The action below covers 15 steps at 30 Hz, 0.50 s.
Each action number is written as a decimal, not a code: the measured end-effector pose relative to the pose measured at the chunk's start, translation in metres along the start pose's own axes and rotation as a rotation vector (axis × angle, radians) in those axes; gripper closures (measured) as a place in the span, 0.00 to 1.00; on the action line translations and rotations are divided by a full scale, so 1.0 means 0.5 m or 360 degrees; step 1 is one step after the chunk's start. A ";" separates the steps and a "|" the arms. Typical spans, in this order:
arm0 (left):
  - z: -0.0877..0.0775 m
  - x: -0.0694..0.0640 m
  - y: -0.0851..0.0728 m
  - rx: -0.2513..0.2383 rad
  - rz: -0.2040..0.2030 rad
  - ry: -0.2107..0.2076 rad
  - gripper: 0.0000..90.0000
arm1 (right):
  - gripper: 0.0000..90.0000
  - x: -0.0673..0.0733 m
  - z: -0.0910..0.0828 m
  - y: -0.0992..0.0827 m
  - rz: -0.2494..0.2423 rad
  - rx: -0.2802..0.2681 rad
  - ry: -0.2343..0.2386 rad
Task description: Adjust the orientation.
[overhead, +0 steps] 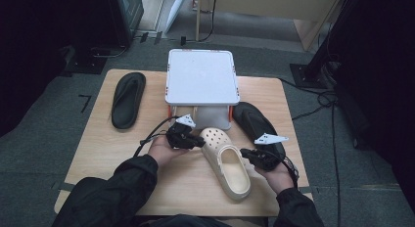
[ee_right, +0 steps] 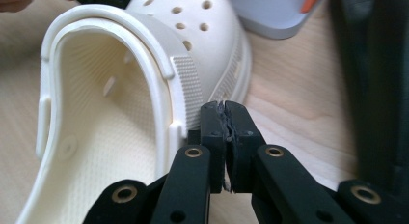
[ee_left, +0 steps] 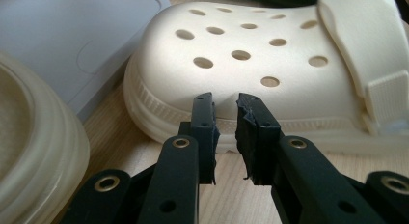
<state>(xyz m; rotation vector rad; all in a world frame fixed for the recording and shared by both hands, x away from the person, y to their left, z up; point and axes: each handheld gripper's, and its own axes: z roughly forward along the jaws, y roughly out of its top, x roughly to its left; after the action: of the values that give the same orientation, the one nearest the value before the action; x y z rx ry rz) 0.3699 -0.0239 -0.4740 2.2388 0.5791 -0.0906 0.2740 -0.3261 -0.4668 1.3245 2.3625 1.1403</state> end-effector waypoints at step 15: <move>0.006 0.012 0.001 -0.0017 -0.0055 -0.0034 0.85 | 0.97 0.028 0.024 0.013 0.0039 -0.0048 0.0073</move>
<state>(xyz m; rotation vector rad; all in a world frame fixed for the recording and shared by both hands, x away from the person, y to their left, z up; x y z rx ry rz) 0.3760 -0.0241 -0.4773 2.2154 0.6052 -0.1285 0.2762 -0.3069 -0.4680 1.3349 2.3574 1.2208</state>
